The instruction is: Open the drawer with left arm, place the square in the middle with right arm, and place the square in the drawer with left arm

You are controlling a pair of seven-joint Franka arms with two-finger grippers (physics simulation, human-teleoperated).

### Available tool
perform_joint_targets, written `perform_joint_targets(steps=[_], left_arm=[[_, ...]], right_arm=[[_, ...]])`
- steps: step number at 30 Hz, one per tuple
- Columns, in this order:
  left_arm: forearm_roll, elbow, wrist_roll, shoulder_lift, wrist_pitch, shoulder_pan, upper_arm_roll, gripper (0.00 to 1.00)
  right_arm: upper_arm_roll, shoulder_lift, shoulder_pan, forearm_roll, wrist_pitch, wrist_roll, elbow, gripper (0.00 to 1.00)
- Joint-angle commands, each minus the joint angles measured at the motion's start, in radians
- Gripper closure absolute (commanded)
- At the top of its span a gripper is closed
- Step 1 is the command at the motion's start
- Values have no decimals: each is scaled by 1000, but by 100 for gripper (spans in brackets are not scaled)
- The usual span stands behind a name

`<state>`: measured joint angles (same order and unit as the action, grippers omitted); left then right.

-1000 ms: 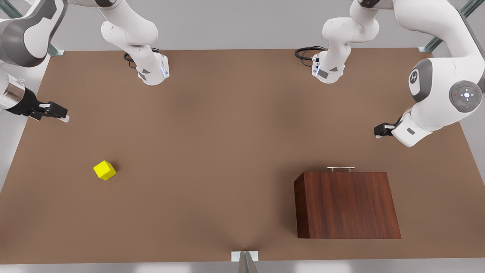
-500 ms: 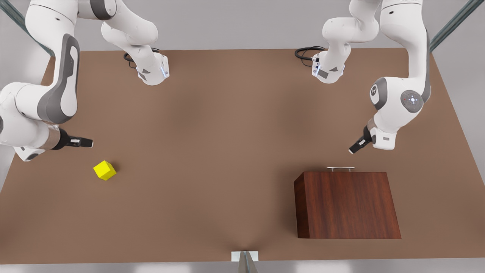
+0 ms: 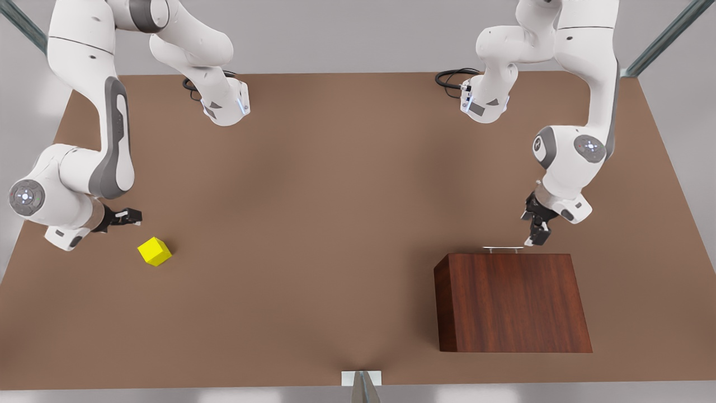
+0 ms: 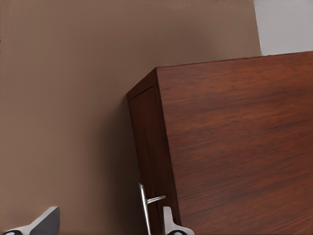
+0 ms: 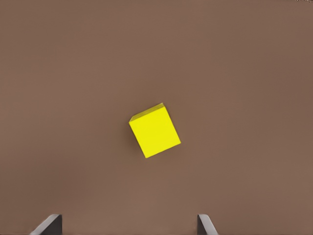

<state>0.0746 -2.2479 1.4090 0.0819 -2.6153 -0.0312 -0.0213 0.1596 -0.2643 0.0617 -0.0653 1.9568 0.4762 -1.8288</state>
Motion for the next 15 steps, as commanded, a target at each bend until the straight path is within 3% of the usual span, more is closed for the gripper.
perform_joint_targets(steps=[1,4,8,10,15], left_arm=[[-1,1,567,9,-68,-3,-8,0],[-3,-1,561,22,-68,-3,-16,0],[-13,-4,443,24,-52,-3,-16,0],[-13,-4,441,29,-54,-3,-16,0],[-15,-4,441,47,-55,-18,-17,0]], right_arm=[[9,-10,0,2,136,593,-17,0],[11,-55,0,9,220,699,-18,0],[32,-62,1,143,206,693,-47,0],[34,-55,0,154,189,585,-49,0],[34,-79,0,185,189,644,-40,0]])
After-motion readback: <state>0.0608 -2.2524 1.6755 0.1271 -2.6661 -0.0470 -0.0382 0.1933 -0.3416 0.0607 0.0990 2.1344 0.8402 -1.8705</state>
